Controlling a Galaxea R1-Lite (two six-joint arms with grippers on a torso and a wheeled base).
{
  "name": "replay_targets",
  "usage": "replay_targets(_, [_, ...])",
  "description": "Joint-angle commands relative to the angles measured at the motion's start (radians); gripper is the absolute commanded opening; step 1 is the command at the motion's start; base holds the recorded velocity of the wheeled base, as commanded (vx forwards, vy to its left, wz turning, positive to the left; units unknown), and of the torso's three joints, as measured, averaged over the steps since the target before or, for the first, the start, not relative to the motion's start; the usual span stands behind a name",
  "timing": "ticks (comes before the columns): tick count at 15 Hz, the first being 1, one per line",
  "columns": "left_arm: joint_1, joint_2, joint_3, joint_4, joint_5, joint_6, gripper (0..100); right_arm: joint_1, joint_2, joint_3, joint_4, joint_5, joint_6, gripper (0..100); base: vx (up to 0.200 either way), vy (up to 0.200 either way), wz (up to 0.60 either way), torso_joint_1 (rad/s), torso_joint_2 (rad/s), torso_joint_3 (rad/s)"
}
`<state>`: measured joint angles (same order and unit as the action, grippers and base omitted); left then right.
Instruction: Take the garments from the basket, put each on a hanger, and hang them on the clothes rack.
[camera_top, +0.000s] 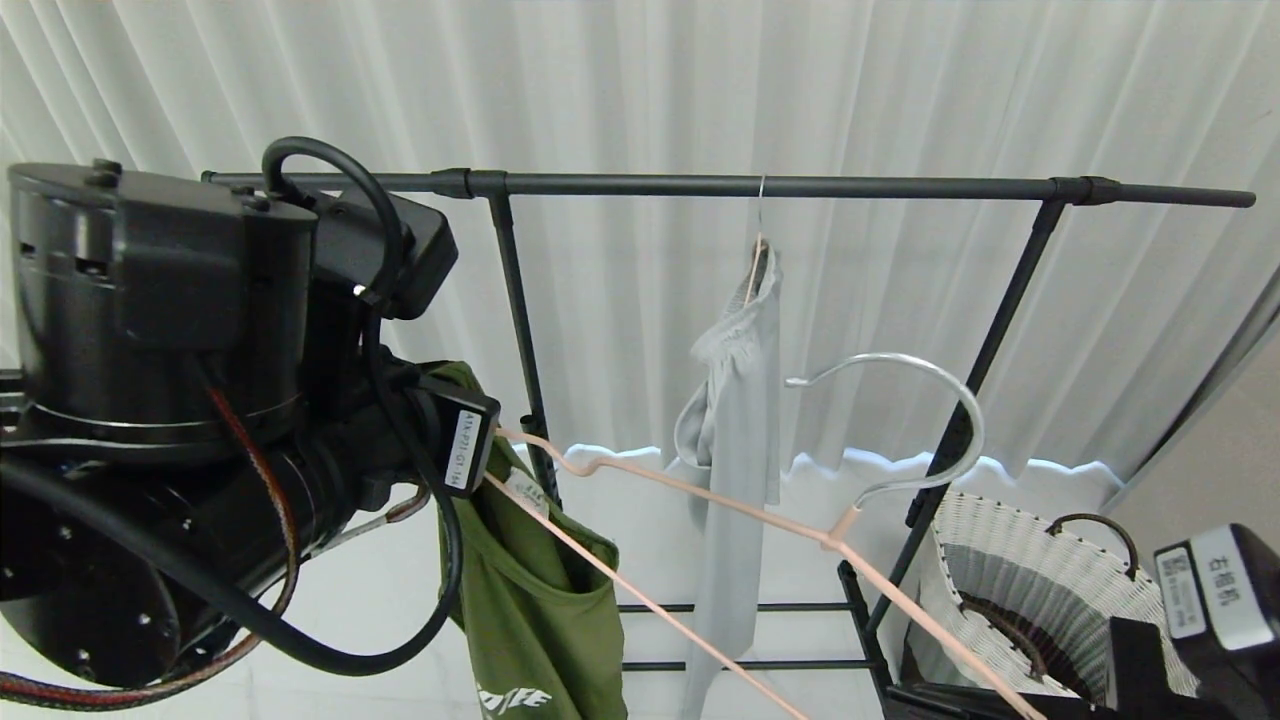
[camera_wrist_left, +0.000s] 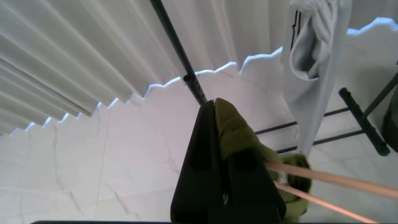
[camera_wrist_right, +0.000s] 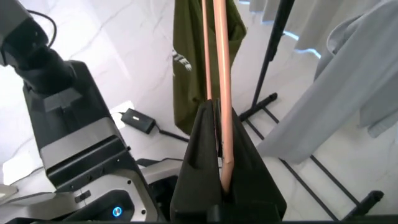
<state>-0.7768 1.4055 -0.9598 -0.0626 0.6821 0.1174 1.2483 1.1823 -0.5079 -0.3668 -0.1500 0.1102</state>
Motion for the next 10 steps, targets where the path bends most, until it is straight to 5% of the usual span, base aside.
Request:
replay_targets(1, [0.004,-0.002,-0.004,0.0,0.0,-0.001,0,-0.004,0.023,0.0,-0.001,-0.003,0.0,0,0.0,0.0,0.0,0.0,0.0,0.0])
replay_targets(10, [-0.055,-0.013,-0.034,0.0,0.005,-0.025,0,-0.098,0.234,-0.014,-0.284,-0.037,-0.001,0,0.0,0.0,0.0,0.0,0.0,0.0])
